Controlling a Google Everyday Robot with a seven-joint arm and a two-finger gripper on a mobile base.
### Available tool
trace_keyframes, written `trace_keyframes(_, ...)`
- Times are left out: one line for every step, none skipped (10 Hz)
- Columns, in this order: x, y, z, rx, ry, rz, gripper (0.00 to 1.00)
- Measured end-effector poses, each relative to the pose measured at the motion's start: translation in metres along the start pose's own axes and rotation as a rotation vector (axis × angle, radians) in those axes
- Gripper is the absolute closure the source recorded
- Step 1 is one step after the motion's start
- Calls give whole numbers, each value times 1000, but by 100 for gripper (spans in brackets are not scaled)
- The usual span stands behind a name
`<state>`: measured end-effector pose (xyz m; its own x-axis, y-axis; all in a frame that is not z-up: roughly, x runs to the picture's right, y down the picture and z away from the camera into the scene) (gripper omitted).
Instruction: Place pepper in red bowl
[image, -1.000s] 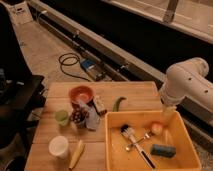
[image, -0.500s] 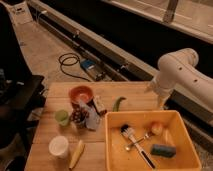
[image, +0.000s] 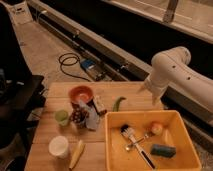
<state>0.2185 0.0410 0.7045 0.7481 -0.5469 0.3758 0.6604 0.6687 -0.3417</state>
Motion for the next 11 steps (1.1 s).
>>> trace_keyframes(2,1,0,4,15,3,35)
trace_keyframes(6,0,-4,19,49,1,35)
trace_keyframes(11,-6,-10,38,86,-5,35)
trace_keyframes(20,-21,-17,68,121,-18,35)
trace_keyframes(32,-58,-15,125,133,-84,35)
trace_keyframes(35,-82,-10,155,124,-132,35)
trace_keyframes(32,-98,-4,170,107,-162,35)
trace_keyframes(27,-111,4,174,86,-188,35)
trace_keyframes(20,-121,21,172,50,-214,35)
trace_keyframes(14,-124,39,168,12,-225,35)
trace_keyframes(3,-131,61,162,-40,-238,35)
